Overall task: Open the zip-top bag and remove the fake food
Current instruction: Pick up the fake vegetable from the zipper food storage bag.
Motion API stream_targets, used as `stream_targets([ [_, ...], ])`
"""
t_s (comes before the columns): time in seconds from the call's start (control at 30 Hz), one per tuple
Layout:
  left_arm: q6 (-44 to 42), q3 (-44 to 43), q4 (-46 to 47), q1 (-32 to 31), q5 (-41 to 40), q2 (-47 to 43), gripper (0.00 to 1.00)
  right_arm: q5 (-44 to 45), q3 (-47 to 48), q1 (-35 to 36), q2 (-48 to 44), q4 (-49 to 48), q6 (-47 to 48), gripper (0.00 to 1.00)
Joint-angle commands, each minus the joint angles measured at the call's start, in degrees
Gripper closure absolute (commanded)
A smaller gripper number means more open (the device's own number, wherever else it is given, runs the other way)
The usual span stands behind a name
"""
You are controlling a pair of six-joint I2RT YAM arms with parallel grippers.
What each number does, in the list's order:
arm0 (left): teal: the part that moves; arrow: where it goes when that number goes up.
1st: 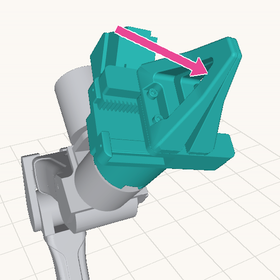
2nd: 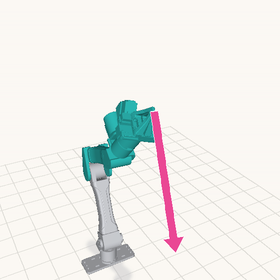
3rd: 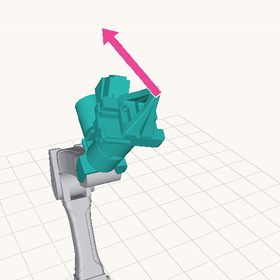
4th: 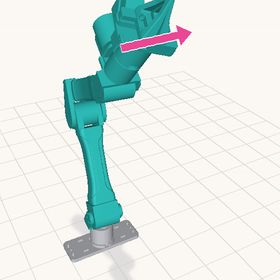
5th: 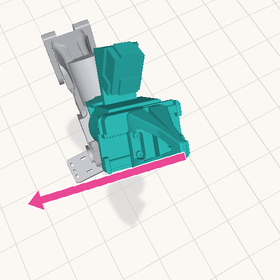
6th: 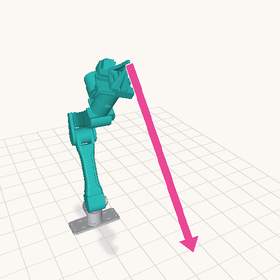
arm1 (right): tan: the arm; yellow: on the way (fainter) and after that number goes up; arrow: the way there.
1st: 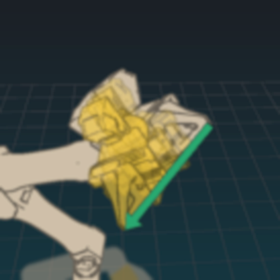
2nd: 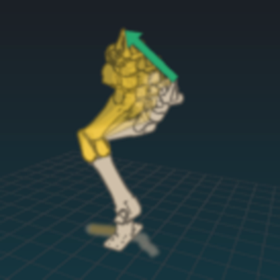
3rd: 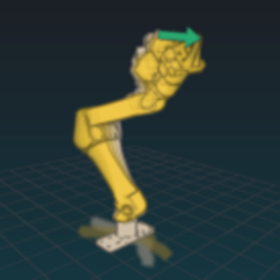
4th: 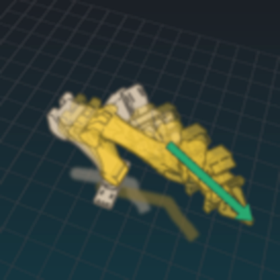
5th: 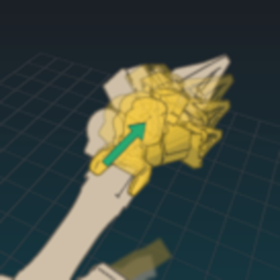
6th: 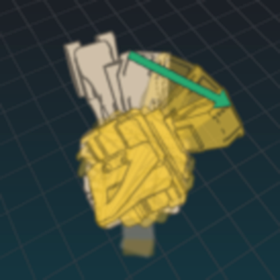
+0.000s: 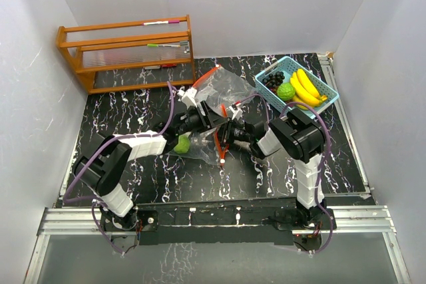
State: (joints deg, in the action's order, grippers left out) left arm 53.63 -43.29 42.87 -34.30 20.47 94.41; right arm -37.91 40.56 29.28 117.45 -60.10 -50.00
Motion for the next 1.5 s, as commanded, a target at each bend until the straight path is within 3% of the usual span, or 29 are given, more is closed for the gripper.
stream_targets([
  [0.0,-4.83,-1.69,-8.04,0.07,-3.18,-6.0,0.32,-1.16,3.13,0.34,0.27,-7.38,-2.61,0.83],
  [0.1,-7.77,-1.48,-14.09,2.22,-4.78,-10.36,0.08,0.28,3.69,0.34,-0.48,-4.61,-1.23,0.83],
  [0.2,-7.4,1.18,-15.39,7.8,-2.47,-14.55,0.03,2.16,3.78,0.32,-1.77,-1.5,1.0,0.83],
  [0.37,-9.66,6.33,-22.52,14.61,-9.94,-23.95,0.19,2.52,4.55,0.41,-2.48,1.61,4.16,0.83],
  [0.5,-12.97,9.49,-29.47,15.38,-19.31,-29.72,0.22,2.52,4.56,0.43,-2.98,2.92,5.51,0.83],
  [0.67,-11.65,13.8,-27.71,17.03,-15.81,-29.32,0.18,2.83,4.8,0.42,-3.06,3.81,6.42,0.83],
  [0.97,-10.08,22.65,-24.96,18.64,-16.92,-30.9,0.18,2.38,4.93,0.43,-4.18,5.92,8.46,0.83],
  [1.2,-11.79,22.94,-24.78,20.36,-18.98,-30.46,0.26,1.38,5.23,0.45,-2.9,5.0,7.68,0.83],
  [1.3,-10.14,25.5,-20.6,23.36,-15.17,-28.56,0.28,1.06,5.15,0.5,-2.65,4.9,7.4,0.83],
  [1.47,-8.92,27.62,-14.77,24.03,-11.93,-26.88,0.47,1.06,4.96,0.52,-2.69,5.12,7.42,0.83],
])
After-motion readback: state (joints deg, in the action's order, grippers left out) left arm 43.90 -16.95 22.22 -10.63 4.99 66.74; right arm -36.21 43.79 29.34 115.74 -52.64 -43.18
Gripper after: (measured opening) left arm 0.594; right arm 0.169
